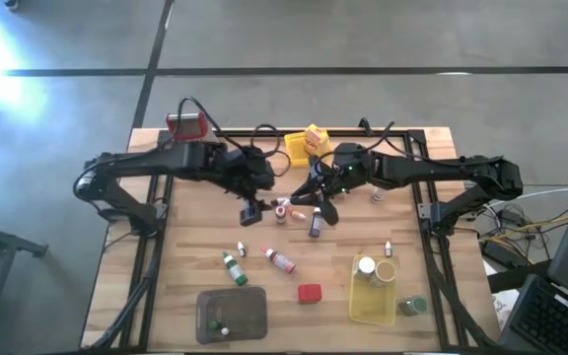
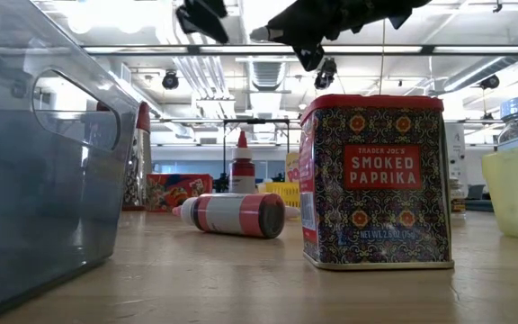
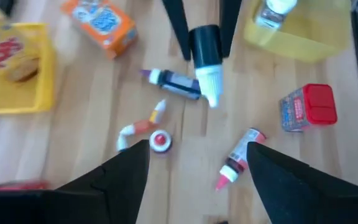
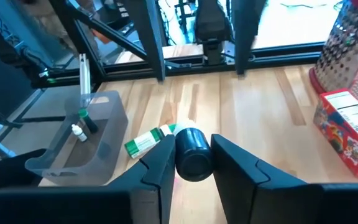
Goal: Pick & Place Kitchen Items
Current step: Put the small violet food coloring bottle into the black bin
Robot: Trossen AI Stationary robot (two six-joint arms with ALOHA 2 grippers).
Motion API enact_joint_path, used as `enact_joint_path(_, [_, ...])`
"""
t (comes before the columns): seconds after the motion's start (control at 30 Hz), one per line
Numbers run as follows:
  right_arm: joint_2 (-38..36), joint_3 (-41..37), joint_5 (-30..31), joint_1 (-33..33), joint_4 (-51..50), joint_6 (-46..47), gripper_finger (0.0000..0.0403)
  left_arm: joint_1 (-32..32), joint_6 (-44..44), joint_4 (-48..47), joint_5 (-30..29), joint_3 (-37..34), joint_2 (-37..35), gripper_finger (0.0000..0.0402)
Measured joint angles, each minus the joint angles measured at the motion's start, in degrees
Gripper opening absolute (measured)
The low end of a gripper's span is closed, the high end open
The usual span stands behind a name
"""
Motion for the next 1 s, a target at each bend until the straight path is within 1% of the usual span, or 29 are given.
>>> enact_joint_path(0.1, [-0.2, 0.0, 0.0, 0.0, 0.0, -0.4, 0.0080, -0.1, -2.6, -2.6, -2.8, -0.1, -3.0, 0.0273])
enact_joint_path(0.23, [-0.2, 0.0, 0.0, 0.0, -0.1, -0.7, 0.0075, -1.6, -4.4, -1.3, -7.9, -1.7, -7.1, 0.0273])
enact_joint_path(0.3, [-0.2, 0.0, 0.0, 0.3, -0.1, -1.3, 0.0079, -2.9, -5.0, 1.1, -10.9, -3.9, -9.2, 0.0273])
enact_joint_path(0.37, [-0.2, 0.0, 0.1, 0.8, -0.1, -2.2, 0.0086, -4.2, -5.6, 5.2, -13.7, -7.9, -11.6, 0.0272])
enact_joint_path(0.47, [-0.2, 0.0, 0.2, 2.8, 0.7, -4.3, 0.0089, -6.4, -6.1, 16.6, -15.3, -16.7, -15.5, 0.0273])
enact_joint_path(0.63, [-0.2, 0.0, 0.7, 7.2, 3.1, -7.3, 0.0072, -9.2, -6.2, 41.3, -15.2, -33.4, -20.0, 0.0273])
enact_joint_path(0.73, [-0.2, -0.1, 4.6, 9.6, 3.8, -8.9, 0.0070, -10.3, -6.2, 53.7, -15.3, -41.0, -21.5, 0.0272])
enact_joint_path(0.83, [-0.2, -0.2, 8.0, 11.3, 3.8, -10.1, 0.0081, -11.4, -7.0, 64.7, -15.3, -47.2, -22.5, 0.0271])
enact_joint_path(0.9, [-0.2, -0.2, 9.7, 12.3, 3.9, -11.3, 0.0089, -11.5, -11.1, 72.5, -15.2, -50.8, -22.8, 0.0271])
enact_joint_path(1.0, [-0.2, -0.2, 11.0, 13.6, 4.2, -13.9, 0.0090, -11.5, -20.3, 81.7, -15.2, -55.7, -22.9, 0.0271])
